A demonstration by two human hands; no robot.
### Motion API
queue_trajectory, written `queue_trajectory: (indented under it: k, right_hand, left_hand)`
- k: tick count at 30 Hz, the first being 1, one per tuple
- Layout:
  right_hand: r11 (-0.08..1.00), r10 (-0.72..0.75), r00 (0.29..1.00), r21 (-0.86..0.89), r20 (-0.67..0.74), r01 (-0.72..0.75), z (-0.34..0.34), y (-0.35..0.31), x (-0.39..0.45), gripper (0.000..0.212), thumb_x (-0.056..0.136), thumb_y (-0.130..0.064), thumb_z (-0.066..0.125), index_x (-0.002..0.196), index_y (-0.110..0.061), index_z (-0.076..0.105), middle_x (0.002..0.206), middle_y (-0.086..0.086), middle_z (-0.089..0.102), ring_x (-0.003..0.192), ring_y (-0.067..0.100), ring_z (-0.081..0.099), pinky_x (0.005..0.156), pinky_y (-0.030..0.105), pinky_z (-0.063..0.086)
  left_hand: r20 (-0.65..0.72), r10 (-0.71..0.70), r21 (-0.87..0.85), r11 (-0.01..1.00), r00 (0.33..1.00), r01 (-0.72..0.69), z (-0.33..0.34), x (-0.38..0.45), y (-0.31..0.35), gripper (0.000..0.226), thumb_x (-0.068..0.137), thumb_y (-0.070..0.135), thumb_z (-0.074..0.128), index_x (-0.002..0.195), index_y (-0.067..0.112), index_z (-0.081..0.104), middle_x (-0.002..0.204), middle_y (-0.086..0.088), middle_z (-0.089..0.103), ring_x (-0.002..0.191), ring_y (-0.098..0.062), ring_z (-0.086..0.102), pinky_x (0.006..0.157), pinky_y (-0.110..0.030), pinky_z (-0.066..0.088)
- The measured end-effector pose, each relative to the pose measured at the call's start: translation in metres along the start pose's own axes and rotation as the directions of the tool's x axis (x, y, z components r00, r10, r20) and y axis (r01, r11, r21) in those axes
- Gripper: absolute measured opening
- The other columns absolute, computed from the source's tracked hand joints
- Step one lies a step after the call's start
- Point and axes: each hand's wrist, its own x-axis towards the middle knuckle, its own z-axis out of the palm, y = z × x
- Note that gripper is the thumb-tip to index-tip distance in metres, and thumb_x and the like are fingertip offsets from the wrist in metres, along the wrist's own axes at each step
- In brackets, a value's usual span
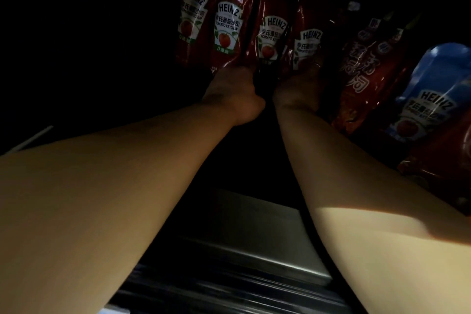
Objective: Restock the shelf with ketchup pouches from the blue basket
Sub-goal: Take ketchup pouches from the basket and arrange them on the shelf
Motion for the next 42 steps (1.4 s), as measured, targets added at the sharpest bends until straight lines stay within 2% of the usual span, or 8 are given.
queue_trajectory:
  k: [6, 9, 12, 18, 26, 30, 34, 42]
  right_hand:
    - [0.994, -0.069, 0.997, -0.086, 0.046, 0.073, -0.004, 0.003, -0.011, 0.078, 0.099, -0.042, 0.051, 0.16, -0.018, 0.009, 0.164, 0.015, 0.02, 0.151, 0.033, 0.02, 0.121, 0.039, 0.017]
    - [0.912, -0.179, 0.971, -0.343, 0.16, 0.225, -0.001, -0.001, -0.014, 0.079, 0.097, -0.057, 0.042, 0.16, -0.016, 0.016, 0.165, 0.013, 0.019, 0.151, 0.036, 0.017, 0.124, 0.045, 0.017]
    - [0.894, -0.084, 0.952, -0.4, 0.294, 0.202, 0.001, -0.007, -0.014, 0.097, 0.082, -0.078, 0.048, 0.158, -0.025, 0.019, 0.166, 0.01, 0.014, 0.15, 0.039, 0.017, 0.12, 0.054, 0.021]
    - [0.935, 0.091, 0.966, -0.355, 0.242, 0.001, -0.001, -0.004, -0.008, 0.135, 0.06, -0.096, 0.052, 0.159, -0.027, -0.009, 0.167, 0.016, -0.001, 0.152, 0.041, 0.006, 0.117, 0.059, 0.019]
    - [0.97, 0.069, 0.984, -0.241, 0.161, -0.029, 0.009, -0.002, -0.002, 0.134, 0.067, -0.079, 0.07, 0.158, -0.02, -0.008, 0.163, 0.021, 0.003, 0.15, 0.042, 0.013, 0.118, 0.055, 0.022]
    - [0.964, 0.077, 0.974, -0.265, 0.214, -0.017, 0.008, 0.003, 0.001, 0.131, 0.073, -0.079, 0.065, 0.158, -0.017, -0.014, 0.165, 0.02, 0.001, 0.152, 0.039, 0.009, 0.12, 0.052, 0.02]
    - [0.937, 0.006, 0.968, -0.34, 0.25, 0.081, 0.002, 0.01, 0.0, 0.115, 0.082, -0.075, 0.057, 0.16, -0.016, -0.004, 0.167, 0.014, 0.003, 0.154, 0.034, 0.008, 0.122, 0.043, 0.014]
    - [0.895, -0.132, 0.977, -0.403, 0.171, 0.191, -0.012, 0.003, -0.018, 0.078, 0.097, -0.056, 0.047, 0.156, -0.01, 0.027, 0.159, 0.015, 0.032, 0.146, 0.033, 0.031, 0.121, 0.038, 0.025]
  left_hand:
    - [-0.064, -0.065, -0.083, 0.995, 0.996, 0.059, -0.009, -0.006, 0.0, 0.037, 0.091, 0.021, 0.064, 0.128, 0.026, 0.065, 0.118, 0.0, 0.066, 0.097, -0.016, 0.063, 0.068, -0.017, 0.047]
    - [-0.235, -0.145, 0.013, 0.988, 0.961, 0.152, -0.029, -0.007, -0.013, 0.035, 0.087, 0.033, 0.065, 0.122, 0.029, 0.067, 0.12, -0.006, 0.067, 0.111, -0.027, 0.064, 0.092, -0.035, 0.054]
    - [-0.086, -0.301, 0.285, 0.906, 0.95, 0.313, -0.047, -0.002, -0.032, 0.06, 0.084, 0.049, 0.065, 0.14, 0.038, 0.047, 0.147, -0.012, 0.045, 0.136, -0.037, 0.042, 0.108, -0.053, 0.043]
    - [0.161, -0.288, 0.343, 0.913, 0.944, 0.22, -0.036, 0.001, -0.034, 0.072, 0.091, 0.068, 0.05, 0.153, 0.055, 0.016, 0.168, -0.006, 0.01, 0.154, -0.033, 0.009, 0.122, -0.056, 0.015]
    - [0.191, -0.344, 0.415, 0.877, 0.919, 0.242, -0.03, 0.006, -0.036, 0.069, 0.09, 0.078, 0.034, 0.152, 0.059, 0.008, 0.169, -0.009, -0.01, 0.154, -0.032, -0.012, 0.121, -0.059, -0.002]
    - [0.152, -0.29, 0.327, 0.917, 0.945, 0.229, -0.035, 0.001, -0.04, 0.067, 0.093, 0.067, 0.047, 0.153, 0.052, 0.022, 0.168, -0.004, 0.013, 0.155, -0.03, 0.01, 0.122, -0.049, 0.015]
    - [-0.14, -0.313, -0.213, 0.936, 0.939, 0.28, -0.057, -0.01, -0.054, 0.033, 0.091, 0.029, 0.064, 0.124, 0.029, 0.066, 0.121, 0.006, 0.066, 0.111, -0.015, 0.062, 0.079, -0.014, 0.042]
    - [-0.35, -0.341, -0.304, 0.922, 0.872, 0.239, -0.073, -0.028, -0.077, 0.023, 0.085, 0.022, 0.068, 0.108, 0.024, 0.07, 0.108, 0.002, 0.07, 0.102, -0.018, 0.065, 0.087, -0.02, 0.053]
